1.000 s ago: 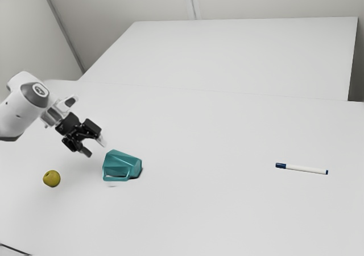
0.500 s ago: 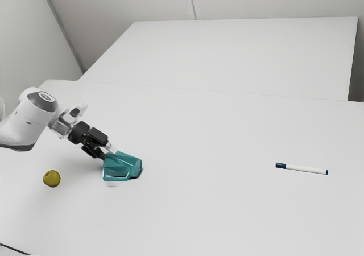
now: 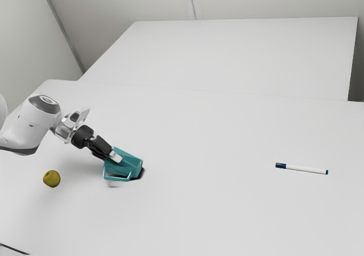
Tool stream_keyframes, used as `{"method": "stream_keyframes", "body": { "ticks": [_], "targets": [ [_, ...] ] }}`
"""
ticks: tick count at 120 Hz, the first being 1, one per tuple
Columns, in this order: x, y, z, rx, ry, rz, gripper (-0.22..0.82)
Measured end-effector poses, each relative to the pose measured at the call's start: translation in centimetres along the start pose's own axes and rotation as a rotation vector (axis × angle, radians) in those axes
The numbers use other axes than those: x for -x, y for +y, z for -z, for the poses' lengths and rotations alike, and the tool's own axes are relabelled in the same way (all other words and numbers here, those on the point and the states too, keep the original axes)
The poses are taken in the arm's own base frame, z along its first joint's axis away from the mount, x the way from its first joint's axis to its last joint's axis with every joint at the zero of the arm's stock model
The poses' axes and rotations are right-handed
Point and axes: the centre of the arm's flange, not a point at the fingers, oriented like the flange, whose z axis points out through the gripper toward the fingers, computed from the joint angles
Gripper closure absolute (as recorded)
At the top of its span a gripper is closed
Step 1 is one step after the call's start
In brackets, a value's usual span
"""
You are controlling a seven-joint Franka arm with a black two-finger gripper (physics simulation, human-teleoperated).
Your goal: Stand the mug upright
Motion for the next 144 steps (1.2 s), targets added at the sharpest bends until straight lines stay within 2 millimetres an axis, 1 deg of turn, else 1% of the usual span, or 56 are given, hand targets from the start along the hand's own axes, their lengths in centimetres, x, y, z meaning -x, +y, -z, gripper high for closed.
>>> {"method": "stream_keyframes", "body": {
  "ticks": [17, 40, 50, 58, 71, 86, 122, 144],
  "targets": [
    [-0.2, 0.5, 0.0, -0.001, -0.003, -0.034, 0.72],
    [-0.3, 1.0, 0.4, -0.011, -0.004, -0.07, 0.74],
    [-1.0, 2.7, 0.7, -0.041, -0.01, -0.112, 0.74],
    [-1.8, 4.4, 0.6, -0.071, -0.021, -0.152, 0.74],
    [-3.0, 6.5, -0.2, -0.144, -0.061, -0.209, 0.74],
    [-4.4, 8.8, -0.9, -0.283, -0.124, -0.275, 0.74],
    [-7.2, 12.5, -3.5, -0.582, -0.258, -0.383, 0.75],
    [-8.2, 14.2, -5.6, -0.709, -0.292, -0.4, 0.75]
  ]
}}
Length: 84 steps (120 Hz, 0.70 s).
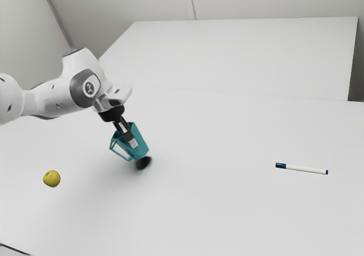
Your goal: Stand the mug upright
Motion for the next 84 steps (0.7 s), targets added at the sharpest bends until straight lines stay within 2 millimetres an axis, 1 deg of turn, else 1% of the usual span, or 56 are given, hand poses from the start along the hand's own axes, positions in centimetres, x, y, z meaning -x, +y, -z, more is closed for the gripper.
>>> {"method": "stream_keyframes", "body": {
  "ticks": [23, 40, 60, 84],
  "targets": [
    [-2.0, 2.1, -0.6, -0.085, -0.041, 0.013, 0.75],
    [-3.0, 3.6, -1.4, -0.119, -0.066, 0.041, 0.75],
    [-2.8, 5.4, -2.8, -0.147, -0.099, 0.09, 0.75],
    [-2.9, 7.0, -3.8, -0.165, -0.107, 0.147, 0.76]
  ]
}}
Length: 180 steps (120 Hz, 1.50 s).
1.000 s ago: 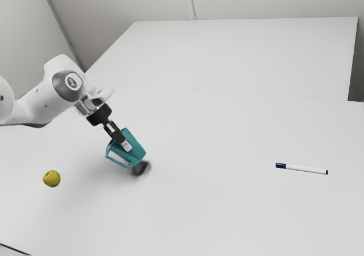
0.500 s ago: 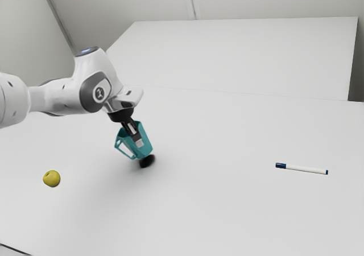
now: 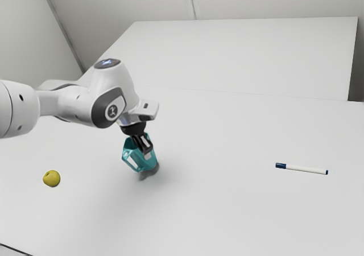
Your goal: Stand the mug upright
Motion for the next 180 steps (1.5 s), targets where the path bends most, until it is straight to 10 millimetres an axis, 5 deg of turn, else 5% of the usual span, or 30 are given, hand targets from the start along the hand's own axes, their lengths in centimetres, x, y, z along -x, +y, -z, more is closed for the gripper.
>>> {"method": "stream_keyframes", "body": {
  "ticks": [80, 105, 123, 180],
  "targets": [
    [2.4, -3.5, -2.5, 0.02, -0.034, 0.241, 0.78],
    [2.2, -3.2, -2.7, 0.023, -0.035, 0.252, 0.36],
    [1.7, -2.4, -2.2, 0.011, -0.027, 0.243, 0.18],
    [-0.9, -1.3, 8.5, -0.076, 0.034, 0.239, 0.02]
  ]
}}
